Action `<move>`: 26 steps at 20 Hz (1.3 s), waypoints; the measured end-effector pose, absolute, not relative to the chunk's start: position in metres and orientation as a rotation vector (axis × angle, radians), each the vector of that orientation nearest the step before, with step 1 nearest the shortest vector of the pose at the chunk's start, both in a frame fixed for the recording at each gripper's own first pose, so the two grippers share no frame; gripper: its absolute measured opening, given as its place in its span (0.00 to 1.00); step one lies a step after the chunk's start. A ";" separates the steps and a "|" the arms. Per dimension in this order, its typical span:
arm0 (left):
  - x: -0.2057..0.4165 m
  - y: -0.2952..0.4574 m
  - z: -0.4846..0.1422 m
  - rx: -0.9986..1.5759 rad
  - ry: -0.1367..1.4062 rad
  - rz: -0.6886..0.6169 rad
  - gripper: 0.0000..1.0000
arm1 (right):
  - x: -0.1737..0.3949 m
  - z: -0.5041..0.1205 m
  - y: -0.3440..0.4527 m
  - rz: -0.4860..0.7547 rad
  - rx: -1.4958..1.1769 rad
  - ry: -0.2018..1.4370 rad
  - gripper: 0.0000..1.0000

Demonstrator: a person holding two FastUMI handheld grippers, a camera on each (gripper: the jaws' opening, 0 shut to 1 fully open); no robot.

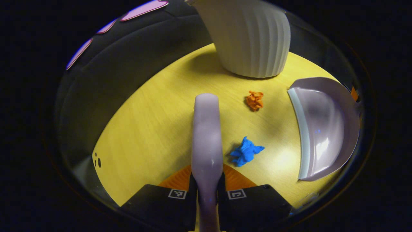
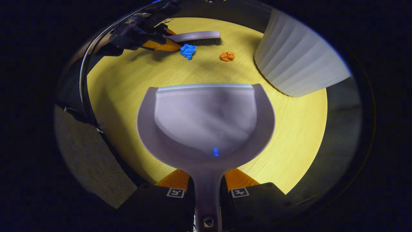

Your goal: Pick up the small broom and dustpan from the desktop, sweep the trash into the dustpan with the broom, and then empty the trash into the garbage bin.

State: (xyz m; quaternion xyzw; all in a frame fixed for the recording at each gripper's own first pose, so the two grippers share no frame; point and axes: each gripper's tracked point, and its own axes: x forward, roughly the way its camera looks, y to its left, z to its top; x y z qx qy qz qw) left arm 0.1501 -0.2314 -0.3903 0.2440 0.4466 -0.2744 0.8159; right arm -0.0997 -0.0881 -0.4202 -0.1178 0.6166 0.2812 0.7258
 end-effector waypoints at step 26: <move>0.027 -0.278 -0.360 -0.029 0.968 -0.718 0.31 | -0.120 -0.395 -0.100 0.442 -0.103 1.235 0.37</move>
